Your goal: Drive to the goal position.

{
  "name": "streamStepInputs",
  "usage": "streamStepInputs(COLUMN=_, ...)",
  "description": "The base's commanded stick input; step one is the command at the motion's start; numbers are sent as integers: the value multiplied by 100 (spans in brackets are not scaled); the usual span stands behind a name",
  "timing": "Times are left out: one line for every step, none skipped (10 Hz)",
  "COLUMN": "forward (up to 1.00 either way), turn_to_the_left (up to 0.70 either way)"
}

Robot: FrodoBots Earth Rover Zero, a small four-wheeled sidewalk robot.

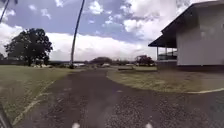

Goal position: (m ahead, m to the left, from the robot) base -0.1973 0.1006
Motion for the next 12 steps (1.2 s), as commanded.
streamStepInputs(forward=0, turn_to_the_left=-70)
streamStepInputs(forward=0, turn_to_the_left=-70)
streamStepInputs(forward=0, turn_to_the_left=-70)
streamStepInputs(forward=0, turn_to_the_left=-70)
streamStepInputs(forward=0, turn_to_the_left=-70)
streamStepInputs(forward=0, turn_to_the_left=-70)
streamStepInputs(forward=0, turn_to_the_left=-70)
streamStepInputs(forward=0, turn_to_the_left=-70)
streamStepInputs(forward=0, turn_to_the_left=-70)
streamStepInputs(forward=0, turn_to_the_left=-70)
streamStepInputs(forward=0, turn_to_the_left=-70)
streamStepInputs(forward=0, turn_to_the_left=-70)
